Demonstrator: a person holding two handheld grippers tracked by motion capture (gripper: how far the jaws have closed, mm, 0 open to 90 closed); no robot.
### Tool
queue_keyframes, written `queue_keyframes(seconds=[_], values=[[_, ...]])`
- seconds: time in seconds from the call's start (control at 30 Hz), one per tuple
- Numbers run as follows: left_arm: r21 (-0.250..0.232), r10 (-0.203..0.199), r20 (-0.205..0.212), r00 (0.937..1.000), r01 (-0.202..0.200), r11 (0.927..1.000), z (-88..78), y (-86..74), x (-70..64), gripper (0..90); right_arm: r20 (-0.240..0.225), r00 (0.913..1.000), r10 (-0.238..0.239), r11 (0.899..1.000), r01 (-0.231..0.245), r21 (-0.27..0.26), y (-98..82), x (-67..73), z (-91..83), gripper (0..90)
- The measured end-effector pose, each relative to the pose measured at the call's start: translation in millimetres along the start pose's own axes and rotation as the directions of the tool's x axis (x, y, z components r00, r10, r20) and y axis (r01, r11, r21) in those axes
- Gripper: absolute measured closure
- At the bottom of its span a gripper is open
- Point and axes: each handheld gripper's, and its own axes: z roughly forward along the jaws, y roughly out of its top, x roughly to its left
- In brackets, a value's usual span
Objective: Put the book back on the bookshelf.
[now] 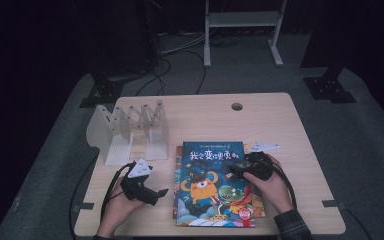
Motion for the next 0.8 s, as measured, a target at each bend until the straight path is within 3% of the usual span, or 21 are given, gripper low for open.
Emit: queue_keyframes(seconds=[0.43, 0.8], values=[[-0.011, -0.004, -0.008, 1.0, 0.004, 0.9999, -5.1, 3.1, 2.7, 0.0, -0.056, 0.9968, -0.057, 0.998, 0.057, 0.006, 5.2, 6.3, 7.5, 17.3], [-0.008, -0.004, -0.008, 1.0, 0.004, 1.0, 2.8, 9.6, 5.9, 0.0, -0.111, 0.9886, -0.101, 0.995, 0.103, 0.011, 9.1, 13.8, 13.5, 17.3]])
